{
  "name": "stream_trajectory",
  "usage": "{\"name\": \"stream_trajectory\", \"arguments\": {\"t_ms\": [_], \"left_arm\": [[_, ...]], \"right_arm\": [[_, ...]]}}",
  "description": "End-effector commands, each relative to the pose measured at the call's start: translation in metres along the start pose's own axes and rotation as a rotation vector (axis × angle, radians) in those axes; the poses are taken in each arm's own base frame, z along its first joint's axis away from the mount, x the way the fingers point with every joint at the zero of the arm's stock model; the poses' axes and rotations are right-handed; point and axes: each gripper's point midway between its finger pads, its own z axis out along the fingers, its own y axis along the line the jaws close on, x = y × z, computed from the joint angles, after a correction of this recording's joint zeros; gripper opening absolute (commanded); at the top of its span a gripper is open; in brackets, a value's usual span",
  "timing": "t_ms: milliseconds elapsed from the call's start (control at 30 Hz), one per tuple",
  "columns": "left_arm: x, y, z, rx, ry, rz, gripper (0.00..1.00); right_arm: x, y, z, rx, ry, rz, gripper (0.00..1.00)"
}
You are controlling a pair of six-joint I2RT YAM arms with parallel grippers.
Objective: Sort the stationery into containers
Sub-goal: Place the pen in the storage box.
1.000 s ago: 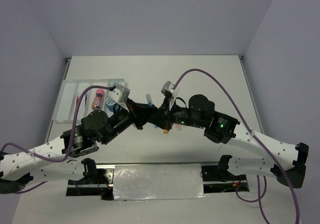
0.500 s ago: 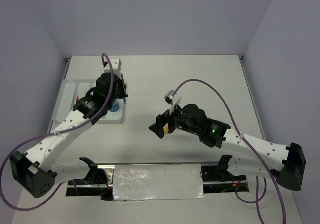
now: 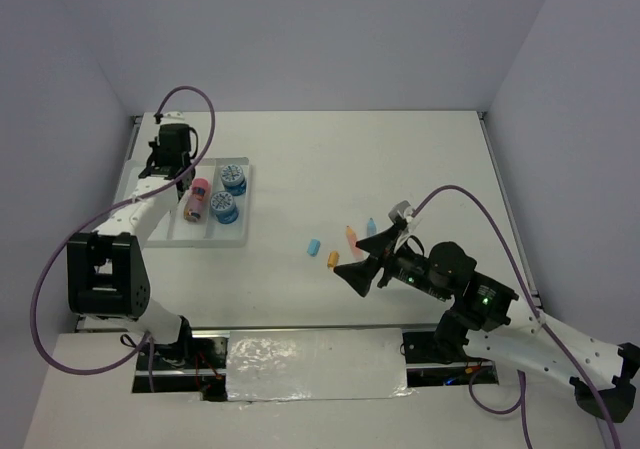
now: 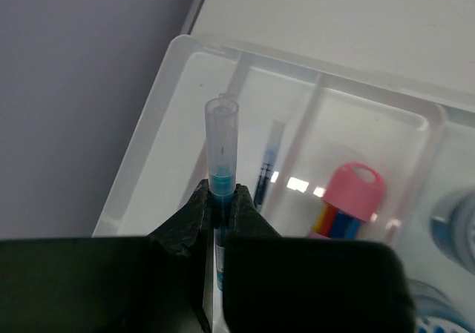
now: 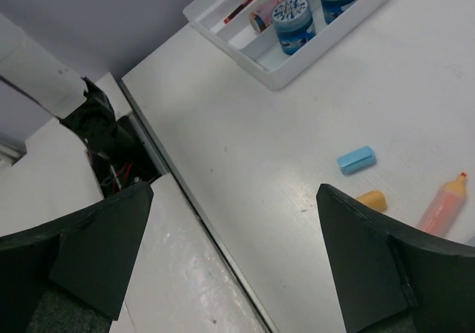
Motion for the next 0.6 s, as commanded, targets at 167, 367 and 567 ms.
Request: {"name": "stream_trajectory", "arguments": {"t_ms": [167,367,567], "left_arm": [[0.030,0.006,0.061,0.012,0.027,0.071,0.09],[0.073,0.009,0.085,-0.050,0.121,0.091,0.18],[0.066,0.008,0.085,-0.052,0.113,0.064,0.43]], "right_arm": [[0.030,-0.002,-0.011,-0.036,0.054,0.013,1.00],[0.034,-0.001,-0.010,-0.047,0.075,-0.003,1.00],[0.029,0.008,-0.003,-0.074,0.089,-0.001,1.00]]}}
